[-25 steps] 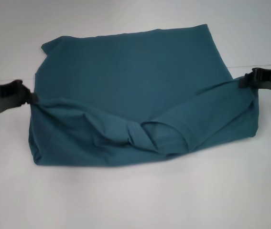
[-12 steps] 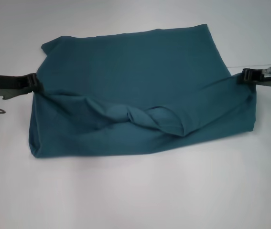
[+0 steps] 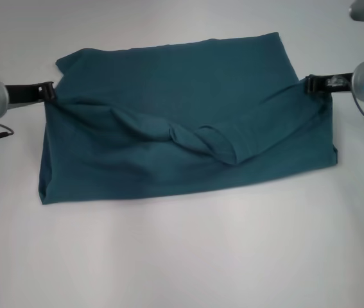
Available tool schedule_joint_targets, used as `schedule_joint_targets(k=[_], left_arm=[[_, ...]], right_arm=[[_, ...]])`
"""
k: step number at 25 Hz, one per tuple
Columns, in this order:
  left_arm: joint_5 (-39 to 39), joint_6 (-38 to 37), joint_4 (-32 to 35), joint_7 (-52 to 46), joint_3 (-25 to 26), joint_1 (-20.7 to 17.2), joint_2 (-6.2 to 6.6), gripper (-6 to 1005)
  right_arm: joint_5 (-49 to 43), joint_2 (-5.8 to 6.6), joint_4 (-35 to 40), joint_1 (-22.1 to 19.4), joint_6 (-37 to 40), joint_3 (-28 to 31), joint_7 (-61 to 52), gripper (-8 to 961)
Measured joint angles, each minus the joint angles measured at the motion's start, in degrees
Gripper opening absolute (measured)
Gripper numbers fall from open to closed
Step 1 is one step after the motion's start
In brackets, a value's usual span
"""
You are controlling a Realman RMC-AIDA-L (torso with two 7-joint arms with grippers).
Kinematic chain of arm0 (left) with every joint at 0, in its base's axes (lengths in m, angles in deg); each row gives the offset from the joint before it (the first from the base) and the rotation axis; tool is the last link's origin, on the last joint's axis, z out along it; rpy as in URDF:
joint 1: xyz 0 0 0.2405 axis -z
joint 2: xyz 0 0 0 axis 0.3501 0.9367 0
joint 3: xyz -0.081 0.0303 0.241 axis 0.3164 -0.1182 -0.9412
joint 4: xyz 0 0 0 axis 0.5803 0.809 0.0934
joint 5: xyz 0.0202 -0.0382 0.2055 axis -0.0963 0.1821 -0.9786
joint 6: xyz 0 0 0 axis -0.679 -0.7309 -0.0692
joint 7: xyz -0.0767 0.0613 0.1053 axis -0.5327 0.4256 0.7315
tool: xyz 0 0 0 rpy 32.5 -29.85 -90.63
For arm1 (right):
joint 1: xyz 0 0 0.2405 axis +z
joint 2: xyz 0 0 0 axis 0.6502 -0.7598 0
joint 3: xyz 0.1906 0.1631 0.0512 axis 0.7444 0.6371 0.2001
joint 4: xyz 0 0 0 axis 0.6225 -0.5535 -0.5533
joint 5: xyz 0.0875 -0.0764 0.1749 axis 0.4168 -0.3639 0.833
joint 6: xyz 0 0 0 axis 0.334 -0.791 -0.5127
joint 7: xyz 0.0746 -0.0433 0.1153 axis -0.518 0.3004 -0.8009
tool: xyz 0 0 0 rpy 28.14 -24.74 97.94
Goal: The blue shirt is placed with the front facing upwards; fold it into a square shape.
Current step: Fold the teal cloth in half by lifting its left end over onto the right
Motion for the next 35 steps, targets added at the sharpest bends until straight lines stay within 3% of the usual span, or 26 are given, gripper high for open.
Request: schedule_joint_targets(k=[5,11,27,35], left_arm=[[-0.01,3.88,-0.79,2.11,-1.28,0.39,-0.99,45],[-0.02,5.71,-1.91,2.98,-1.75,0.55,-1.3,46],[-0.28,10.53,-1.83,2.7,-1.66,0.9,-2.51,49],[-0.14,13.86,-0.24,1.51,-1.68,-0.28,-3.91,51]], right_arm=[[-3.71,-0.36,-1.28,0.91,-3.58,-0.64,-0.19,61],[-5.66,-0.46,-2.94,1.38,-6.74,-0.68,-0.28,61],[-5.97,-0.49,-5.49,3.23,-9.73,-3.15,-0.03,60],[-5.96,-0.5,-6.0,2.8,-10.27,-3.53,-0.12,60]])
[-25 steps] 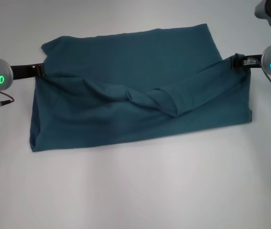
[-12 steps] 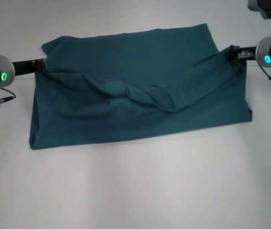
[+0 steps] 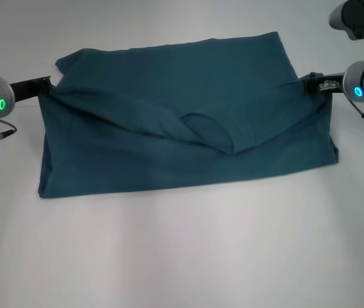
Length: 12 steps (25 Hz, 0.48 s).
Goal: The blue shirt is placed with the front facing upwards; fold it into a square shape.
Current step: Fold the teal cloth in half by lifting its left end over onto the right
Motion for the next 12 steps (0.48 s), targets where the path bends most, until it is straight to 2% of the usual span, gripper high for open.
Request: schedule_joint_targets(k=[8,12], left_arm=[[-0.29,0.05,-0.12,0.2,-2.32,-0.07,-0.17,52],[-0.27,0.23,-0.02,0.27,-6.91,-1.01,-0.33,53]], right_arm=[[-0.61,0.01,0.18,0.22,-0.06,-0.15,0.15,61],[-3.39,-0.96,0.45,0.41,-0.85,-0.27,0.19,74]])
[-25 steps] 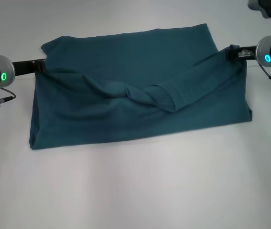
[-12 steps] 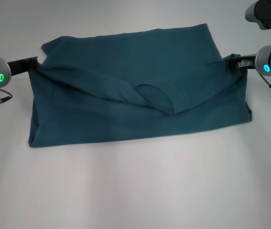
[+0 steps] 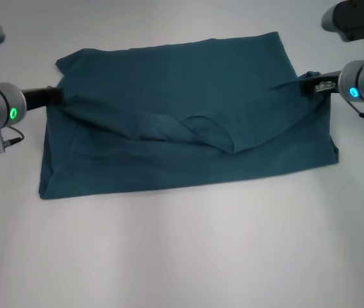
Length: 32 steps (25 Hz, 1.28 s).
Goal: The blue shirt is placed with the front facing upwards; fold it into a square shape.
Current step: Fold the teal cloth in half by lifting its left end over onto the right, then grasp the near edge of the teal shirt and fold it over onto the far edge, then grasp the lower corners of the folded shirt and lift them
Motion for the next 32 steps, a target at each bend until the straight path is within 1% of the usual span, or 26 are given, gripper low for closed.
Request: schedule_joint_targets(k=[2,3,5,9,13,14,17,18,21,25,29,32], left_arm=[[-0.02,-0.06,-0.15,0.01,-1.83,-0.16,0.0,54],[-0.05,-0.24,-0.35,0.01,-2.64,-0.17,-0.02,54],[-0.06,-0.98,-1.46,-0.2,-3.52,0.08,-0.01,54],[0.17,-1.49,-2.86,-0.65,-3.21,0.41,0.31,55],[0.32,-2.35,-2.53,-3.92,-2.91,-0.45,0.42,231],[0.33,-2.53,-2.26,-4.55,-2.89,-0.73,0.43,275],[0.47,-3.53,-0.06,-6.7,-2.88,-2.32,0.14,516],[0.48,-3.95,0.89,-7.07,-2.89,-2.9,-0.11,520],[0.64,-5.75,4.73,-8.35,-2.91,-4.97,-1.32,530],[2.78,-8.43,8.37,-8.74,-2.91,-7.17,-2.21,544],[7.93,-12.99,10.53,-8.76,-2.88,-9.37,-1.98,553],[13.75,-18.16,13.41,-8.78,-2.6,-12.57,-1.55,549]], right_arm=[[-2.13,-0.67,0.12,0.14,-0.51,-0.11,0.0,81],[-3.21,-0.8,0.05,0.36,-0.52,-0.24,-0.02,84],[-5.46,-0.98,-0.46,1.01,-0.34,-0.49,-0.21,91],[-6.8,-1.1,-0.71,1.7,0.26,-0.36,-0.64,105],[-6.35,-0.88,0.09,1.58,1.77,0.04,-1.99,118],[-6.17,-0.85,0.48,1.37,2.11,0.08,-2.54,165],[-4.58,-0.69,2.4,0.19,4.47,0.18,-3.95,305],[-3.82,-0.62,3.29,-0.28,5.35,0.23,-4.14,352],[0.32,-0.57,8.19,-2.94,9.86,0.57,-4.18,595],[5.8,-0.46,14.23,-6.45,16.38,0.7,-3.9,593],[10.96,0.12,19.29,-9.91,24.34,0.74,-3.66,591],[16.26,0.69,22.04,-12.59,31.32,1.47,-1.87,590]])
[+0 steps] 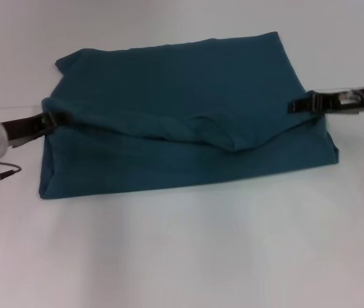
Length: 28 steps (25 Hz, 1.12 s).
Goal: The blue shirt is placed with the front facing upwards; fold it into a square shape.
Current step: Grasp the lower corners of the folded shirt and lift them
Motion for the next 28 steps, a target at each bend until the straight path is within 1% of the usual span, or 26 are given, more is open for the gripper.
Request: schedule_joint_targets(k=[1,3,4,5,6,7,10,12,14,16,19,22,24,28], left_arm=[[1.44,-1.35,0.7,0.0,0.18,-0.84,0.21,547],[5.47,-5.94,1.58,-0.01,1.27,-2.79,1.26,546],[6.36,-7.19,1.5,0.0,1.77,-3.14,1.54,545],[8.68,-10.86,1.01,0.13,3.68,-3.93,2.42,545],[9.8,-13.1,0.52,0.28,5.14,-4.34,2.91,544],[10.59,-16.42,-0.35,0.85,7.66,-4.76,3.4,544],[10.76,-21.03,-1.71,1.87,11.67,-5.39,4.09,543],[10.55,-22.58,-2.52,2.24,12.97,-5.75,4.41,543],[10.45,-22.94,-3.66,2.62,13.22,-6.08,4.63,543],[10.28,-22.78,-5.03,3.48,13.22,-6.17,4.82,543],[8.99,-21.82,-6.33,4.17,13.2,-5.84,4.98,542],[7.11,-20.02,-6.75,4.32,12.92,-5.63,5.02,542],[6.82,-18.68,-7.14,5.04,12.7,-5.61,5.01,542],[5.28,-15.76,-9.15,6.37,12.56,-4.98,5.03,541]], right_arm=[[2.36,0.1,0.75,-0.91,2.51,0.71,1.46,590],[6.94,0.16,1.79,-2.75,7.21,2.8,4.87,589],[9.51,0.16,2.02,-3.83,9.7,4.26,6.92,589],[9.51,0.16,2.02,-3.83,9.7,4.26,6.92,589],[15.43,0.29,1.97,-6.43,14.82,8.21,11.63,589],[16.65,0.33,1.86,-7.02,15.9,9.1,12.66,588],[23.01,0.43,1.12,-10.58,21.33,13.67,17.55,588],[25.47,0.6,0.4,-12.51,23.43,15.29,19.44,587],[26.91,1.05,-1.22,-14.01,25.37,16.73,20.98,587],[27.59,1.82,-3.6,-15.05,27.38,18.1,22.5,586],[27.73,3.21,-7.32,-15.74,29.55,19.57,23.93,585],[27.69,4.2,-9.64,-16.1,30.32,19.89,24.17,585],[27.68,4.71,-10.58,-16.23,30.6,19.92,24.15,585],[27.65,5.32,-12.21,-16.42,30.11,20.09,23.71,586]])
